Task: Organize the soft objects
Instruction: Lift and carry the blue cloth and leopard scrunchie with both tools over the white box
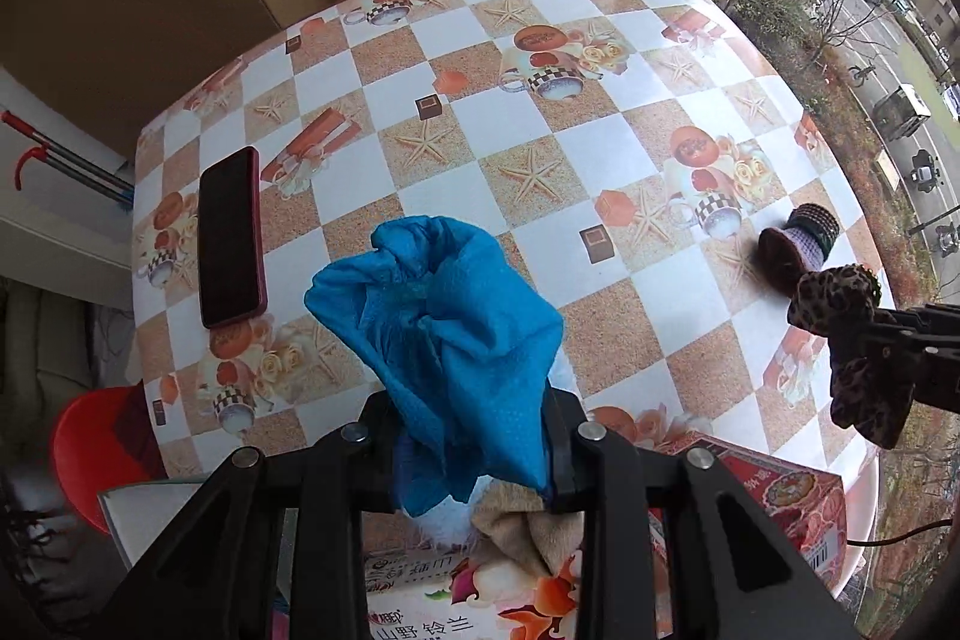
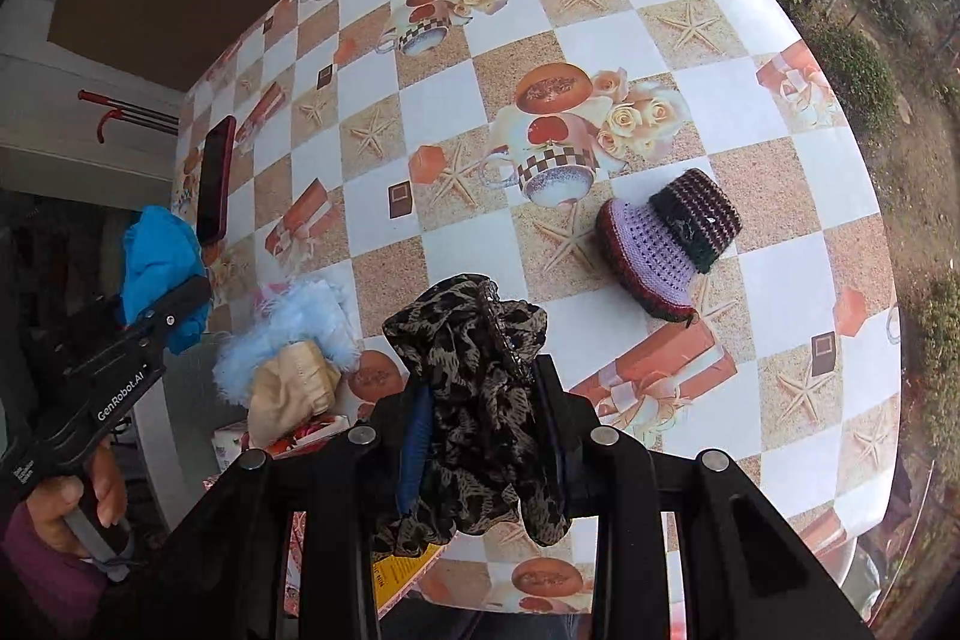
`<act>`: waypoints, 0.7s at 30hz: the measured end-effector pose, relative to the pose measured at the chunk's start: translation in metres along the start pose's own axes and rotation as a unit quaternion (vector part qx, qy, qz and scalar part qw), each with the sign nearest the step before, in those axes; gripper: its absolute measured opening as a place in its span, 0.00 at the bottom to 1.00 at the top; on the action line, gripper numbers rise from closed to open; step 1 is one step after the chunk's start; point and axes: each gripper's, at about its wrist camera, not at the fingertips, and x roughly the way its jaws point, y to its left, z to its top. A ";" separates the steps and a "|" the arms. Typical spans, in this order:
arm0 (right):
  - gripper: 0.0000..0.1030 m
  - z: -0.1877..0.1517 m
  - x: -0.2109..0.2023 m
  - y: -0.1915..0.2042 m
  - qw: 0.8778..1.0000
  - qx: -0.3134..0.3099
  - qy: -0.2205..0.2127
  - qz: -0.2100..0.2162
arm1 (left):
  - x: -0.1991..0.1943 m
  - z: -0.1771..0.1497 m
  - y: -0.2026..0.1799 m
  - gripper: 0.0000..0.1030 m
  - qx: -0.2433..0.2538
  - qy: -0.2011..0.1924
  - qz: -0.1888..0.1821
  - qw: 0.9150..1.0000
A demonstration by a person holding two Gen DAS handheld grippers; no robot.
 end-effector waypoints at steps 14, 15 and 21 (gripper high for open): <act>0.32 -0.043 -0.056 0.111 0.994 -0.095 -0.057 -0.025 | -0.059 -0.095 0.029 0.33 -0.024 -0.024 0.014 0.999; 0.32 -0.048 -0.055 0.120 0.993 -0.100 -0.056 -0.024 | -0.062 -0.103 0.032 0.33 -0.027 -0.024 0.016 0.999; 0.32 -0.079 -0.043 0.172 0.989 -0.143 -0.040 -0.022 | -0.073 -0.151 0.057 0.33 -0.052 -0.014 0.021 0.998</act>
